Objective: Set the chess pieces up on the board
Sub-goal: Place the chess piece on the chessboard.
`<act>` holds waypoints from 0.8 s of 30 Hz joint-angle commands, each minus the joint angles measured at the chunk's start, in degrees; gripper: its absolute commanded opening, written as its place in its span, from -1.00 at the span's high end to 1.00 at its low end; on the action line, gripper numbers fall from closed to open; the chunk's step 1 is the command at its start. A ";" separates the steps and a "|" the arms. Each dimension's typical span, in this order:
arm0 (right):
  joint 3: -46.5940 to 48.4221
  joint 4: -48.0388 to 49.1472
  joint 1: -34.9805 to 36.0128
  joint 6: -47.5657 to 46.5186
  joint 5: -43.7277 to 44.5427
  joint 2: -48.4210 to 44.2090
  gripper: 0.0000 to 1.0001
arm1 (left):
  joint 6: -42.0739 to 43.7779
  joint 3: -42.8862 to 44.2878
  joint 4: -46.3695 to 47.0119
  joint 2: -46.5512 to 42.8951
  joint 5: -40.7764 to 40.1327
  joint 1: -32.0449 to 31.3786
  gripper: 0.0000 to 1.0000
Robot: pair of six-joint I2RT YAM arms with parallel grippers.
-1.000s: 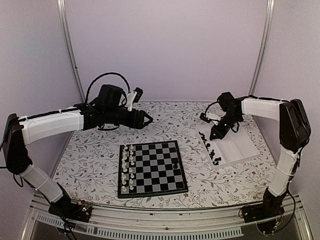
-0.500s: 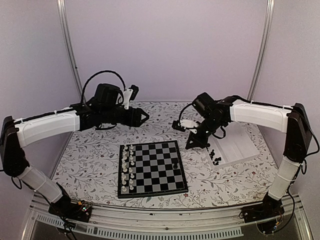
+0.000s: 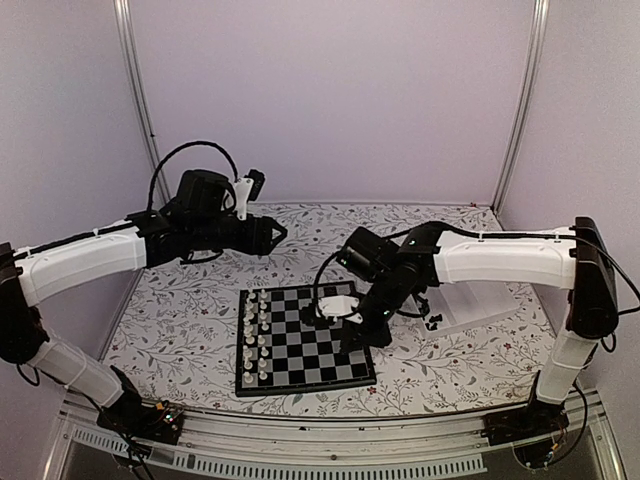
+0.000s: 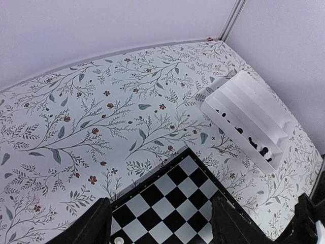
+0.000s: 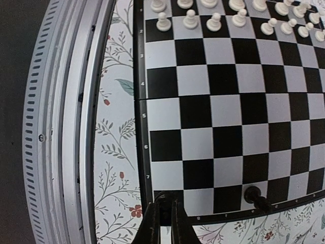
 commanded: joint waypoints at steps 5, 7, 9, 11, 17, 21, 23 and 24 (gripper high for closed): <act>-2.53 0.06 2.37 -2.02 -0.54 3.89 0.98 | -0.45 -1.35 -0.16 -1.62 -0.75 -0.19 -0.38; -2.67 0.69 2.38 -2.07 -0.68 4.26 0.98 | -0.55 -1.55 -0.14 -1.72 -0.69 -0.21 -0.38; -2.11 0.49 2.44 -1.91 -0.82 5.28 0.98 | -0.65 -1.70 -0.19 -1.84 -0.69 -0.12 -0.38; -1.97 0.62 2.44 -1.86 -0.44 6.23 0.97 | -0.64 -1.95 -0.19 -2.13 -0.69 -0.18 -0.38; -2.11 1.25 2.54 -2.07 0.51 7.99 0.95 | -0.72 -2.66 -0.09 -2.85 -0.69 -0.16 -0.38; -2.03 2.24 2.54 -1.70 0.95 8.61 0.93 | -0.80 -3.02 0.10 -2.86 -0.69 -0.12 -0.38; -1.94 2.89 2.55 -1.42 1.47 8.97 0.93 | -0.95 -3.15 0.19 -2.86 -0.69 -0.13 -0.38; -1.85 3.22 2.56 -1.06 1.91 9.13 0.92 | -0.98 -3.15 0.29 -2.93 -0.69 -0.11 -0.38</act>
